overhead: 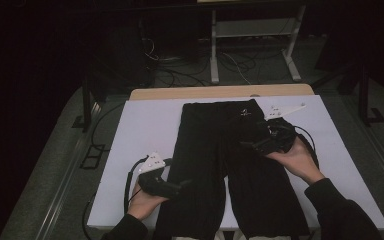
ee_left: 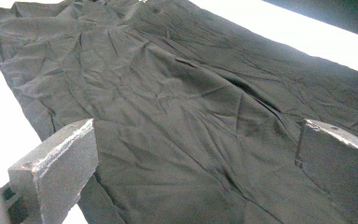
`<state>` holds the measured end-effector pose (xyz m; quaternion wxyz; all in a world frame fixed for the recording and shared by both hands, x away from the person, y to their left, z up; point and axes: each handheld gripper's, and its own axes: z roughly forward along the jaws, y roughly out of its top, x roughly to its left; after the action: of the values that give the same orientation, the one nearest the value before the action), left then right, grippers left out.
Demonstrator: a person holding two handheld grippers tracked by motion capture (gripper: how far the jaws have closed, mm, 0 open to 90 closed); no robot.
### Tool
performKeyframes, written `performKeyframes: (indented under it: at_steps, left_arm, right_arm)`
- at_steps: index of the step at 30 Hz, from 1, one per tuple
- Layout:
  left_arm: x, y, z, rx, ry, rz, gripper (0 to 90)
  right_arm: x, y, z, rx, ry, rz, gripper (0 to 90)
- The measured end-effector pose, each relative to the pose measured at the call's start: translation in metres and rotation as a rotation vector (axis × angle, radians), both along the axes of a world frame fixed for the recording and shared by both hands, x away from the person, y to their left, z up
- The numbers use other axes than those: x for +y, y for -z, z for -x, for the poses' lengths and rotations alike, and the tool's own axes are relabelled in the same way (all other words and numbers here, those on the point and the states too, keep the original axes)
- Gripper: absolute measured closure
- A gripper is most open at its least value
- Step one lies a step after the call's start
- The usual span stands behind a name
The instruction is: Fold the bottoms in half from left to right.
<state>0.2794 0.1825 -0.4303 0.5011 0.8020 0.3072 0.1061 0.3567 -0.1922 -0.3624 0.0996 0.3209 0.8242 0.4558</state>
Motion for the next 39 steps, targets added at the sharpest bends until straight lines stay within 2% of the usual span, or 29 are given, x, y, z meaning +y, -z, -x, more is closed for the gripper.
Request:
performKeyframes:
  at_steps: [8, 21, 39]
  left_arm:
    - [0.0, 0.0, 0.0, -0.004, 0.001, 0.003, 0.0]
    - [0.0, 0.0, 0.0, -0.002, 0.002, 0.004, 0.0]
    - [0.0, 0.0, 0.0, -0.003, 0.005, 0.005, 0.0]
  right_arm:
    - [0.017, -0.003, -0.009, -0.001, -0.022, 0.01, 0.0]
    - [0.035, -0.006, -0.024, 0.002, -0.024, 0.017, 0.0]
    - [0.052, -0.007, -0.047, 0.003, 0.013, 0.01, 0.0]
